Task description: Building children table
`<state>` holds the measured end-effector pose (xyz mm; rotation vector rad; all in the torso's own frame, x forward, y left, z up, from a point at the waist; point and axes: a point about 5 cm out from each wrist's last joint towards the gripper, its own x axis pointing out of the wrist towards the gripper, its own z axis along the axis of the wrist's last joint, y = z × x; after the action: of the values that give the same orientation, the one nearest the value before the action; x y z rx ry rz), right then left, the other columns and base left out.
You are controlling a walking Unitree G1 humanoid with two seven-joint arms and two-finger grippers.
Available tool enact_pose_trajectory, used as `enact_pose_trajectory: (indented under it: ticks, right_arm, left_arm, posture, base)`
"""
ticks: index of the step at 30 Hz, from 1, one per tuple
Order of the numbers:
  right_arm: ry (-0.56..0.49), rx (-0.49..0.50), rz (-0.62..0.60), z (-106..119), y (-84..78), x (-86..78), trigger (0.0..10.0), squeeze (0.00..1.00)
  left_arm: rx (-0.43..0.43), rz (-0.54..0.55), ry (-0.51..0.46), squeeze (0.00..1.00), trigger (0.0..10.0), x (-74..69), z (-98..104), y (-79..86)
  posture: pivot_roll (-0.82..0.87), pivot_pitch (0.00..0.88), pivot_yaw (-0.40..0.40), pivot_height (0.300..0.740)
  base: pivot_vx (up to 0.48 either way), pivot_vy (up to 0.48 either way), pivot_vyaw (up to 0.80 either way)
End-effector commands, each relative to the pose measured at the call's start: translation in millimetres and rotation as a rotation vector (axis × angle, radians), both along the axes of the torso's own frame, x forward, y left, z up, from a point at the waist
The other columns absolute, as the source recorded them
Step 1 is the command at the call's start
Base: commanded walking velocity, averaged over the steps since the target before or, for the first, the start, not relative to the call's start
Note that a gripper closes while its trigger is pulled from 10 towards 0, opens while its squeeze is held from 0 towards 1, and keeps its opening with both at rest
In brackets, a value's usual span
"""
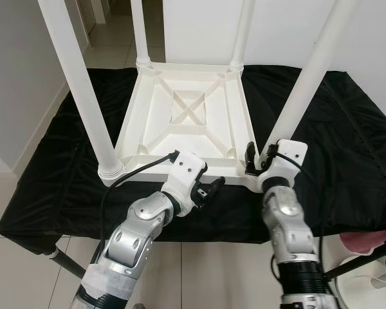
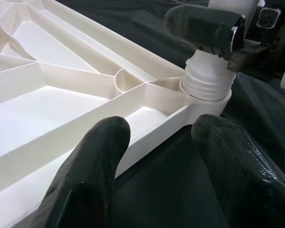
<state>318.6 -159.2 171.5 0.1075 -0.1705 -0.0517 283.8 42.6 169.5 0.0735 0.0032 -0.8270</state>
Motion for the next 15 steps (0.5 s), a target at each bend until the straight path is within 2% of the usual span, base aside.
enact_pose_trajectory:
  ticks: [1, 2, 3, 5, 6, 8, 13, 15]
  right_arm:
    - [-0.005, -0.019, 0.094, 1.9, -2.0, 0.7, 10.0, 0.0]
    - [-0.006, -0.05, 0.152, 2.1, -5.5, 1.4, 10.0, 0.0]
    - [-0.006, -0.05, 0.152, 2.1, -5.5, 1.4, 10.0, 0.0]
    - [-0.005, -0.125, 0.268, -0.1, -14.2, 2.4, 10.0, 0.0]
    - [-0.005, -0.125, 0.268, -0.1, -14.2, 2.4, 10.0, 0.0]
    - [-0.002, -0.19, 0.377, -1.2, -21.6, 3.7, 10.0, 0.0]
    - [0.008, -0.219, 0.447, -1.2, -30.4, 7.1, 10.0, 0.0]
    - [0.021, -0.252, 0.509, -1.5, -35.3, 11.0, 10.0, 0.0]
  left_arm:
    - [0.005, 0.027, -0.001, 0.0, 10.0, 1.9, -0.8, 1.0]
    - [0.006, 0.026, -0.003, 0.0, 10.0, 2.4, -0.6, 0.8]
    - [0.006, 0.026, -0.003, 0.0, 10.0, 2.4, -0.6, 0.8]
    - [0.007, 0.021, -0.005, 0.0, 10.0, 2.7, -0.1, 0.6]
    - [0.007, 0.021, -0.005, 0.0, 10.0, 2.7, -0.1, 0.6]
    - [0.006, 0.012, -0.009, 0.0, 10.0, 3.2, 1.2, -0.6]
    - [0.005, 0.002, -0.013, 0.0, 10.0, 2.8, 2.9, -1.9]
    - [0.007, -0.005, -0.017, 0.0, 10.0, 3.0, 3.6, -2.9]
  posture:
    - [-0.04, 0.061, -0.003, 0.74]
    - [-0.04, 0.059, -0.001, 0.74]
    - [-0.04, 0.059, -0.001, 0.74]
    - [-0.04, 0.058, 0.0, 0.74]
    - [-0.04, 0.058, 0.0, 0.74]
    - [-0.04, 0.055, -0.001, 0.74]
    - [-0.04, 0.051, 0.0, 0.74]
    - [-0.04, 0.047, -0.003, 0.74]
  base:
    - [0.0, 0.0, 0.0]
    - [0.0, 0.0, 0.0]
    - [0.0, 0.0, 0.0]
    - [0.0, 0.0, 0.0]
    - [0.0, 0.0, 0.0]
    - [0.0, 0.0, 0.0]
    - [0.0, 0.0, 0.0]
    - [0.0, 0.0, 0.0]
